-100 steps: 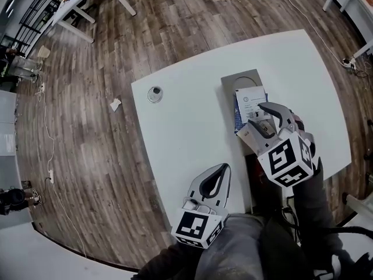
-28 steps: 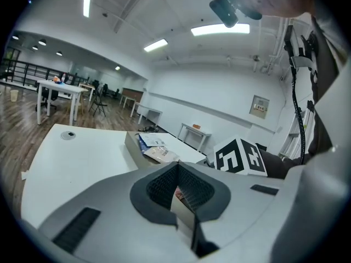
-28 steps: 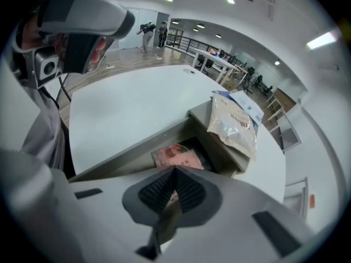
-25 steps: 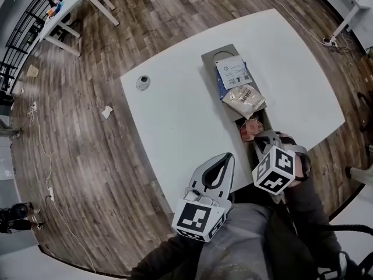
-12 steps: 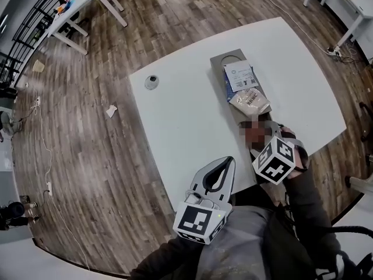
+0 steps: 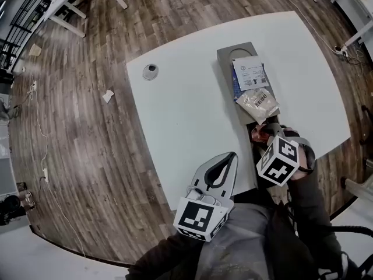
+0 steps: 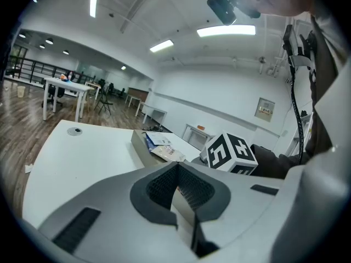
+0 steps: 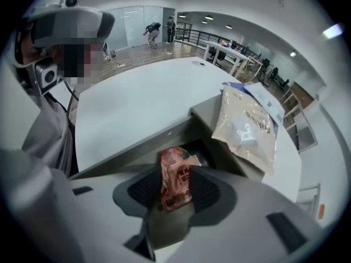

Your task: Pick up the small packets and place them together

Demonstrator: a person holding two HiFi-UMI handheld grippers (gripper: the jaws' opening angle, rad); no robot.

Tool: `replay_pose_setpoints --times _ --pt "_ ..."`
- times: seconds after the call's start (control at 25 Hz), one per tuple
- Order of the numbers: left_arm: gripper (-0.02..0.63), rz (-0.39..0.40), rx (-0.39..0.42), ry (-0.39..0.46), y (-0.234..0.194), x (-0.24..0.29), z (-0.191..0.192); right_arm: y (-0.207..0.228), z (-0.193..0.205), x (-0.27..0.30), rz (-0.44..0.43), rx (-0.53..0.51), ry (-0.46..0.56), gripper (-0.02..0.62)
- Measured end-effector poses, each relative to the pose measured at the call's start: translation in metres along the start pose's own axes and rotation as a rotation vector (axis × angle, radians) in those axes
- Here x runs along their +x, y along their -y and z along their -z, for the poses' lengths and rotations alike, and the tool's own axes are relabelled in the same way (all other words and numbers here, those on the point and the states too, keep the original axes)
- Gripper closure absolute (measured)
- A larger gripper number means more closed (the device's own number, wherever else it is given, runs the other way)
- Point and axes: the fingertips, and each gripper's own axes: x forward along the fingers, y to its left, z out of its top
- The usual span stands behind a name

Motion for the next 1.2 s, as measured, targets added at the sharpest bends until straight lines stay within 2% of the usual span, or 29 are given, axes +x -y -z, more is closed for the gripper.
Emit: replay_pose_setpoints --times 0.04,0.12,0.48,0.84,1.2 --pt "0.603 0.002 0.0 0.0 0.0 0.001 0.0 0.004 0.0 0.0 0.024 -0.001 0.001 0.487" --pt "0.603 0.005 0.005 0.0 0.001 0.001 0.0 0.009 0.0 0.0 0.051 0.004 0.01 0.526" --pt "0.603 0.036 0.056 0.035 0.017 -0.016 -0.007 -0.011 0.007 -0.014 0.106 0.045 0.036 0.545" --pt "0.603 0.099 0.163 0.115 0.056 -0.059 -0.014 -0.04 -0.001 -0.073 0.247 0.084 0.143 0.548" --pt "0.603 0.144 0.198 0.161 0.077 -0.073 -0.021 -0.047 -0.003 -0.109 0.313 0.102 0.201 0.549"
